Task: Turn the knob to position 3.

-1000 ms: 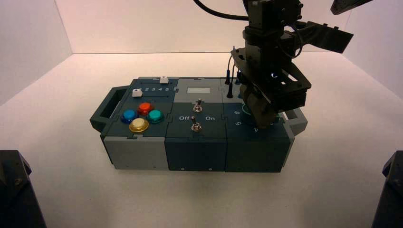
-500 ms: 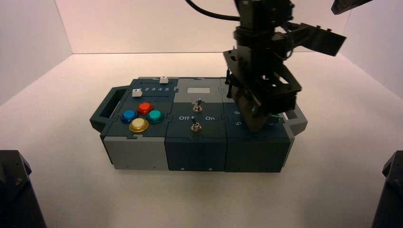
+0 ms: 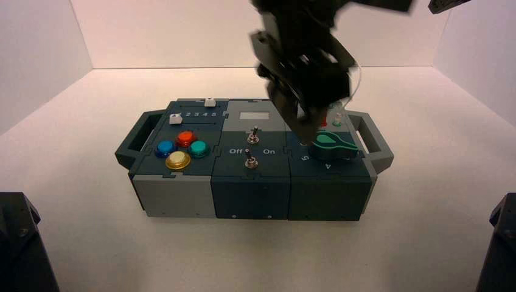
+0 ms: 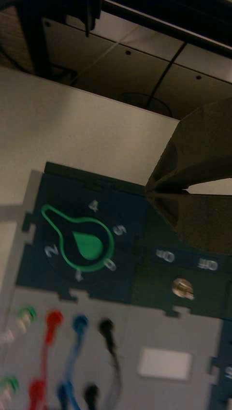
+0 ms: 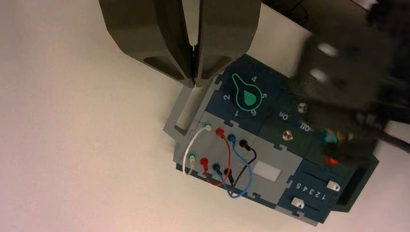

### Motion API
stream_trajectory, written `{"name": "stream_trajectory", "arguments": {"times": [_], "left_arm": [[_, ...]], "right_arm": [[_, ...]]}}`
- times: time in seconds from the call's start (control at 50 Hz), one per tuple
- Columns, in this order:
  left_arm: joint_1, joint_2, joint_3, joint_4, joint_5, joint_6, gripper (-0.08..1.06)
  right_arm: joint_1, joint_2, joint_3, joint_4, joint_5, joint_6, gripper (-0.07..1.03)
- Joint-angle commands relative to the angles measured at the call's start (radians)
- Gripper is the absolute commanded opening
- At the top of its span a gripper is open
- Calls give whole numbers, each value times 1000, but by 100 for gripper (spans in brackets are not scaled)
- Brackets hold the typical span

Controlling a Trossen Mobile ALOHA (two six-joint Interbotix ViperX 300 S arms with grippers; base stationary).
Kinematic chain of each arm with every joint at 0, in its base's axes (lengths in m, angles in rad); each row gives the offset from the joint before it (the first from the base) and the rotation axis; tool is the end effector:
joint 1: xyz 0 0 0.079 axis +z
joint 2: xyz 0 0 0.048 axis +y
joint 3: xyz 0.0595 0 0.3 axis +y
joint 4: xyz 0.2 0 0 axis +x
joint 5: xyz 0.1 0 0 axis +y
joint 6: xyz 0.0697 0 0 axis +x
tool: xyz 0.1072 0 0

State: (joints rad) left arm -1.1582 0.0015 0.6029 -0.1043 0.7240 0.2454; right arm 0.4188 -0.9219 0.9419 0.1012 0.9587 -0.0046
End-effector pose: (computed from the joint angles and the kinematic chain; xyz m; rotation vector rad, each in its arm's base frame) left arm 0.1290 -0.3252 0.0852 0.8557 1.1209 -1.1431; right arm 0.1728 0.0929 0.2037 -0.1165 0.9834 0.4342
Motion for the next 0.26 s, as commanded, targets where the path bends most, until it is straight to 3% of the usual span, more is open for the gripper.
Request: {"name": "stream_trajectory", "arguments": {"times": [0.02,0.26], "left_arm": [[41,-109,29,0,-6,-12,-3],[106,-207,89,2,-25,-41,-3]], "right_arm": [[-2,5,-23,0,-3,-5,-2],[-2,0,-23,0,-3,-6,-2]]}}
